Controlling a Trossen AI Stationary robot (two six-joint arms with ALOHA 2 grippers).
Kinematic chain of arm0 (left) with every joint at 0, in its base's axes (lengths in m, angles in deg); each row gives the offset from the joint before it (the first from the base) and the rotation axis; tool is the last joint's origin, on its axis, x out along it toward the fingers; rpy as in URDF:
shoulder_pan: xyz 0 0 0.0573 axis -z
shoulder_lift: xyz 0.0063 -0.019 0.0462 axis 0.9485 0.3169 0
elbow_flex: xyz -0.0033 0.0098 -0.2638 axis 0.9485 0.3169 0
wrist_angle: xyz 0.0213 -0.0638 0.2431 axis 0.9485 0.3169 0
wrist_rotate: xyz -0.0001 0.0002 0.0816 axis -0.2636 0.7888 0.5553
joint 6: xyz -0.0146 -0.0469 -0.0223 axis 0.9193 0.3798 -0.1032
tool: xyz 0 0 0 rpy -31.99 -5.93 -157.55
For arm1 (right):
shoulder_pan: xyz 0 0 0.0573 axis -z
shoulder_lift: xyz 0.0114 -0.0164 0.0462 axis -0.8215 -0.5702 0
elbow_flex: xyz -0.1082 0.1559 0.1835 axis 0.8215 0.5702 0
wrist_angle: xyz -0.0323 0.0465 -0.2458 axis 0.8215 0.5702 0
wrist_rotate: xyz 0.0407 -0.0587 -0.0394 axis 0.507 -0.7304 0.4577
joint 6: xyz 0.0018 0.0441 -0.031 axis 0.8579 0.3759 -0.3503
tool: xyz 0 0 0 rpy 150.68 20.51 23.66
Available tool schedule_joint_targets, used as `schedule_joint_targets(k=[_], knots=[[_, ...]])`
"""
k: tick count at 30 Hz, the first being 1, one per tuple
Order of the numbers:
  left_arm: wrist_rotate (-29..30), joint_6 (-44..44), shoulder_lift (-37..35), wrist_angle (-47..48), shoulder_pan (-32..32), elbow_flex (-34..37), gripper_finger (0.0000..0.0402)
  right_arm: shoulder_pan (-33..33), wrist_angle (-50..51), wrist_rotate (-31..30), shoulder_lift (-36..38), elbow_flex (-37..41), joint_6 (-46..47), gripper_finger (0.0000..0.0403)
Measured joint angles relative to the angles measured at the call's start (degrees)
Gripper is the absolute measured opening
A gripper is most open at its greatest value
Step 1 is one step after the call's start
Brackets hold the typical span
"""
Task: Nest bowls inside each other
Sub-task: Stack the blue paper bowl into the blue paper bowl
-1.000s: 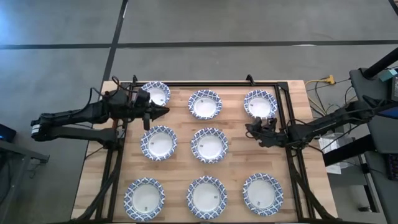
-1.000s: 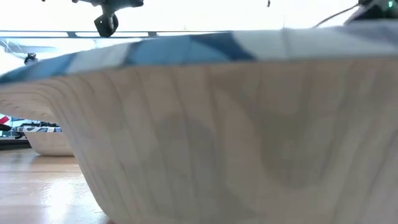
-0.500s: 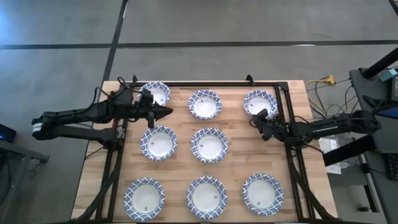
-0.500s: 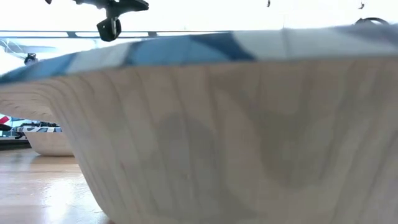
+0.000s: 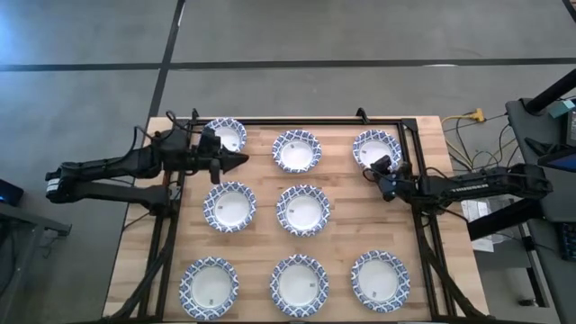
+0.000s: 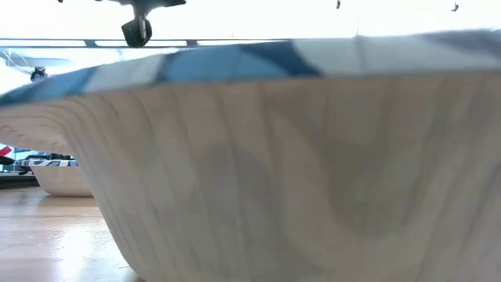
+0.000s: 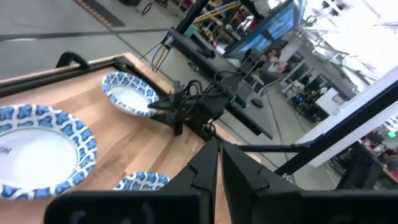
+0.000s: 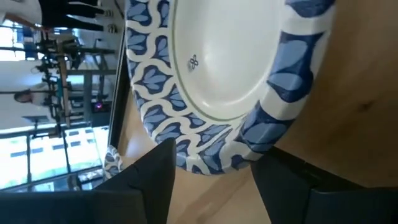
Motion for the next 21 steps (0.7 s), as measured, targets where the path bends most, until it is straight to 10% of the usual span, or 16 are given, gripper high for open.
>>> schedule_joint_targets(k=[21], knots=[[0.02, -0.02, 0.45, -2.33, 0.01, -0.15, 0.0006, 0.00, -0.09, -1.55, -0.01, -2.25, -8.94, 0.0085]])
